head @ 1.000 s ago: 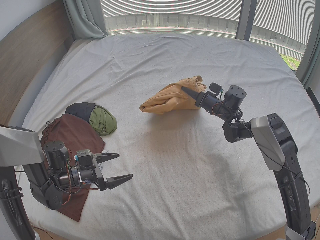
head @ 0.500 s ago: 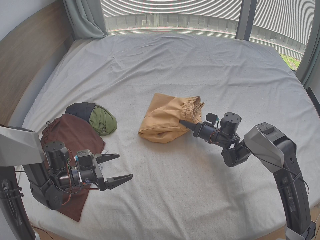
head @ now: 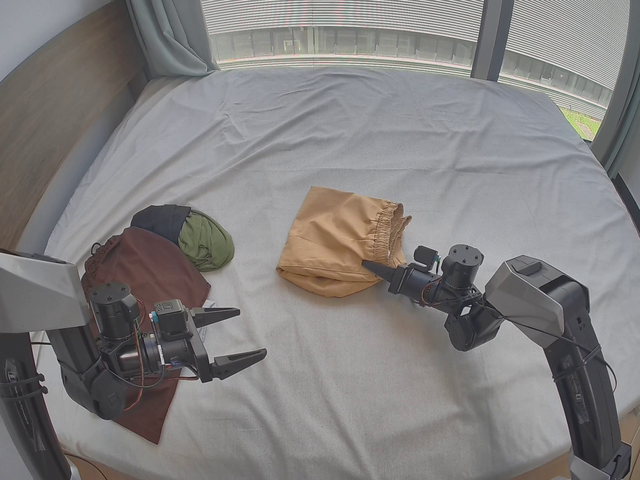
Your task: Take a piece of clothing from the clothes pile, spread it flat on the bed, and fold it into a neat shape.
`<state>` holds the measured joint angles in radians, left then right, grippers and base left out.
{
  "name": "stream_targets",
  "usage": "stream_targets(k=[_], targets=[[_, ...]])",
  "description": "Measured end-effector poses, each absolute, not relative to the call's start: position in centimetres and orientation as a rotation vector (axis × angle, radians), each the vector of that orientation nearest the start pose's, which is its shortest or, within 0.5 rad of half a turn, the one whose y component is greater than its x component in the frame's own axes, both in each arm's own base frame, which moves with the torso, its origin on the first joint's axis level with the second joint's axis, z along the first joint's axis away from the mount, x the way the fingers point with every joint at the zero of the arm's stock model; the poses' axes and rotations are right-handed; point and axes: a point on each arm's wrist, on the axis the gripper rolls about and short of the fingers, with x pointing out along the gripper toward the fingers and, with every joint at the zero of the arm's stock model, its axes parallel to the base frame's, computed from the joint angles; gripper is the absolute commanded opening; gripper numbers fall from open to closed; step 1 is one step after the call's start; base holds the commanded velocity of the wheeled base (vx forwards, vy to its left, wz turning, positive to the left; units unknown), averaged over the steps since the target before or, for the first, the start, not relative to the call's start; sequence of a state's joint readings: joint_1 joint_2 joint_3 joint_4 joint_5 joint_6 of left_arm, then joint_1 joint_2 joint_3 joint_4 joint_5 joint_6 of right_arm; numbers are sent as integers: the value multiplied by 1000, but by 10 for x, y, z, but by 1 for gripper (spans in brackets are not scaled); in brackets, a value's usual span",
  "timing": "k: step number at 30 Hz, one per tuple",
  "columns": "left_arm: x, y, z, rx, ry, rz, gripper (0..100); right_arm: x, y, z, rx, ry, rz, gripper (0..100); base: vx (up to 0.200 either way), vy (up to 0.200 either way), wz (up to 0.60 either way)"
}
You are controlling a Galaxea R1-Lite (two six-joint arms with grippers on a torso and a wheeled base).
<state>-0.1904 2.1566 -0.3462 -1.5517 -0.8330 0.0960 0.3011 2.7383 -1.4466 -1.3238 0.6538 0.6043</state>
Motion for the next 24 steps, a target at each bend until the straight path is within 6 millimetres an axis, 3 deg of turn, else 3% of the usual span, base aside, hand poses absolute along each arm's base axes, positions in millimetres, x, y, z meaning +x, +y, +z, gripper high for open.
stream_targets(k=[10, 11, 24], targets=[[282, -71, 37, 1, 210, -1027, 100, 468, 158, -33, 554, 267, 925, 0, 0, 0, 0], [282, -71, 37, 1, 212, -1028, 100, 468, 158, -33, 554, 266, 925, 100, 0, 0, 0], [282, -71, 36, 1, 212, -1028, 100, 458, 150, -38, 530, 293, 905, 100, 0, 0, 0]])
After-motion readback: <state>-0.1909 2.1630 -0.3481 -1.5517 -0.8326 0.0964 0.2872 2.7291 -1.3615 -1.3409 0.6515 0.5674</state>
